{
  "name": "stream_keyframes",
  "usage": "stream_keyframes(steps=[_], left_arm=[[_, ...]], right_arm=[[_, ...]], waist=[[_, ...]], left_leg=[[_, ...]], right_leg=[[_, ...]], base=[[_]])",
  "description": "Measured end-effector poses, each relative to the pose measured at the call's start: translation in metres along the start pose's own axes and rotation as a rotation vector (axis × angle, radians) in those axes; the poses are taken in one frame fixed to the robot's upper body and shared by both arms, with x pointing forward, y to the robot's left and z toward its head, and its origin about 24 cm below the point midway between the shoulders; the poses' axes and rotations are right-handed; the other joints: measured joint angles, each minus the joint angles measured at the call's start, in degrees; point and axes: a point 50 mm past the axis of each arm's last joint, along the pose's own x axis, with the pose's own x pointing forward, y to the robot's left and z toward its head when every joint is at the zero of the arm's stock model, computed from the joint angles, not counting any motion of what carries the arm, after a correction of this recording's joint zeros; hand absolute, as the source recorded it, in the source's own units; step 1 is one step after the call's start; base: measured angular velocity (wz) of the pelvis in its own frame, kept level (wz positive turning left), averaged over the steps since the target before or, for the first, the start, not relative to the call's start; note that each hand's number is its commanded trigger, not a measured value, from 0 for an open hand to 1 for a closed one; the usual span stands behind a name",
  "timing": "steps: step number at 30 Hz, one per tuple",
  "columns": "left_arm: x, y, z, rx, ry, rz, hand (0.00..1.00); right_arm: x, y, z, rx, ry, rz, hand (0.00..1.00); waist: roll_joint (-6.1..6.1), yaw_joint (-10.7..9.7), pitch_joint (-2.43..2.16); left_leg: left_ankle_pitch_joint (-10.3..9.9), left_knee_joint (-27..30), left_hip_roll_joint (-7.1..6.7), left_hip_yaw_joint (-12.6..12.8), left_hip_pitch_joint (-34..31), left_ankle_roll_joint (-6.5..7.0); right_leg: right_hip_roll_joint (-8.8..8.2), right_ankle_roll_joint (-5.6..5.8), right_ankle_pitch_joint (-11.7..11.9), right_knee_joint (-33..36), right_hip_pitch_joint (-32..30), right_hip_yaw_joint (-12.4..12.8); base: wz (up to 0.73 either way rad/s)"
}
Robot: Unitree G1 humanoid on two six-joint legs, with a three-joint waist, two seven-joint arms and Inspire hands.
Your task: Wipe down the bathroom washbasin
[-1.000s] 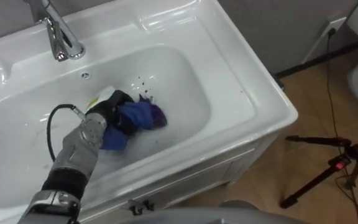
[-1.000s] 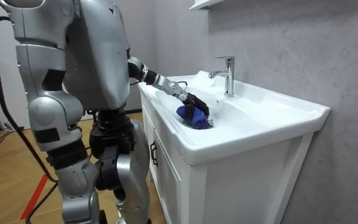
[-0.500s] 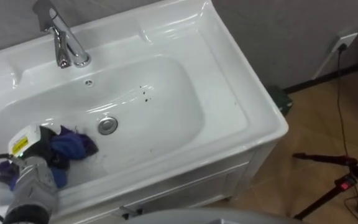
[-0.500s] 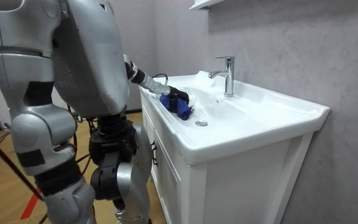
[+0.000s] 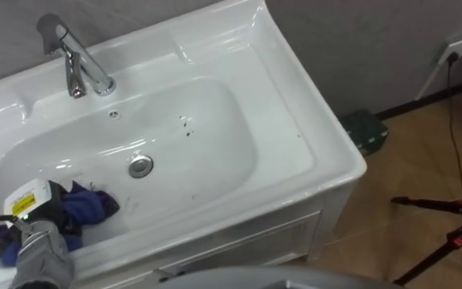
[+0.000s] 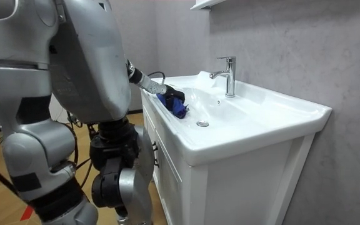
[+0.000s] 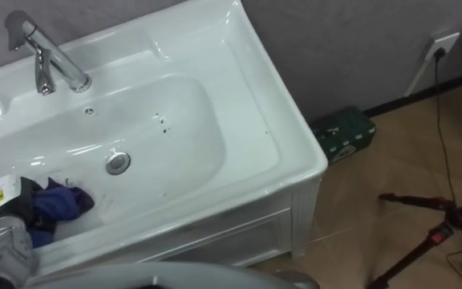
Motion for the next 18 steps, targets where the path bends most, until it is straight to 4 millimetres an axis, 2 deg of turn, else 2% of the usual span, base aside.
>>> stream_keyframes(steps=[8, 12, 18], left_arm=[[0.0005, 0.0006, -0.0048, -0.016, 0.027, -0.011, 1.00], [-0.0003, -0.0027, -0.0080, -0.074, 0.053, -0.039, 1.00], [-0.0003, -0.0034, -0.0095, -0.151, 0.076, -0.051, 1.00]], right_arm=[[-0.0004, -0.0017, 0.0036, -0.003, -0.014, 0.004, 0.00], [-0.0007, -0.0031, 0.0062, -0.003, -0.024, 0.000, 0.00], [-0.0008, -0.0031, 0.0083, 0.027, -0.047, -0.002, 0.00]], waist=[[0.27, 0.04, 0.04], [0.80, 0.19, 0.04], [0.70, 0.14, 0.04]], left_leg=[[0.11, 0.06, 0.25, -0.14, -0.40, -0.24], [0.11, -0.38, 0.25, -0.57, 0.17, -0.25], [0.11, -0.26, 0.32, -0.10, 0.26, -0.26]], right_leg=[[-0.07, -0.19, -0.18, -0.42, 0.02, -1.99], [-0.09, -0.20, -0.18, -0.41, 0.73, -2.63], [-0.34, -0.19, -0.18, -0.45, 0.71, -3.96]], base=[[0.00], [-0.05], [0.00]])
